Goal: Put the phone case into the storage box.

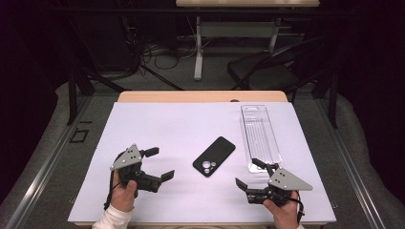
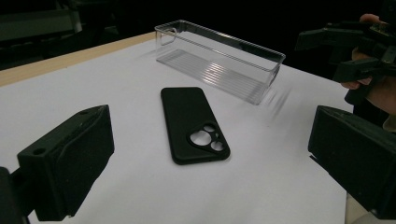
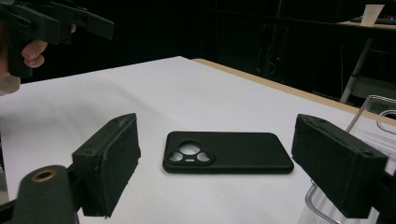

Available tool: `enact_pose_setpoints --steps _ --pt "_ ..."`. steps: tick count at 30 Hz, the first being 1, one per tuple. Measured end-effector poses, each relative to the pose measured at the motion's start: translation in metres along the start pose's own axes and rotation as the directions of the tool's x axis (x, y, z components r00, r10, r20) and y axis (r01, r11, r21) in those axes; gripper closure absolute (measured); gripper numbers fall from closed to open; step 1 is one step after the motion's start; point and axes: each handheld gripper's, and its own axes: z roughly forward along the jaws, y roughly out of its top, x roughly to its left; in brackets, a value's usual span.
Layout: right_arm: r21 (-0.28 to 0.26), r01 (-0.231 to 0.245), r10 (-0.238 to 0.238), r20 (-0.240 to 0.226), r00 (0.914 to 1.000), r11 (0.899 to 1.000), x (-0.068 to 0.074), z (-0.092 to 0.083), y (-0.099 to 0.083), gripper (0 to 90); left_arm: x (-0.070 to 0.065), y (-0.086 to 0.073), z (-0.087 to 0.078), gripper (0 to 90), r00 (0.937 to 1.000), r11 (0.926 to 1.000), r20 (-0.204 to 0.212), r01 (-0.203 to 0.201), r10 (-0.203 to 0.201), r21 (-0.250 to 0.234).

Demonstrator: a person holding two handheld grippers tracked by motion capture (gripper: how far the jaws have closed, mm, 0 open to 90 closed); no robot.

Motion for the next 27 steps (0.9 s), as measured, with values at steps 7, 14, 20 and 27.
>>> enact_pose_setpoints --steps 7,14,20,27 --pt "-0.001 -0.007 0.007 0.002 1.0000 1.000 -0.002 0.001 -0.001 14.5 0.002 0.010 0.016 0.4 0.9991 0.9971 -0.015 0.039 -0.039 0.065" --pt "0.000 -0.013 0.013 0.003 0.9999 1.000 -0.003 0.002 -0.001 14.5 0.006 0.018 0.031 0.4 0.9973 0.9939 -0.022 0.071 -0.070 0.085" --pt "0.001 -0.012 0.012 0.001 0.9999 1.000 -0.003 0.002 -0.001 14.5 0.008 0.027 0.043 0.4 0.9959 0.9911 -0.044 0.084 -0.079 0.103" --pt "0.004 -0.017 0.017 0.001 0.9999 1.000 -0.004 0.002 -0.001 14.5 0.009 0.036 0.052 0.5 0.9956 0.9883 -0.053 0.084 -0.077 0.127"
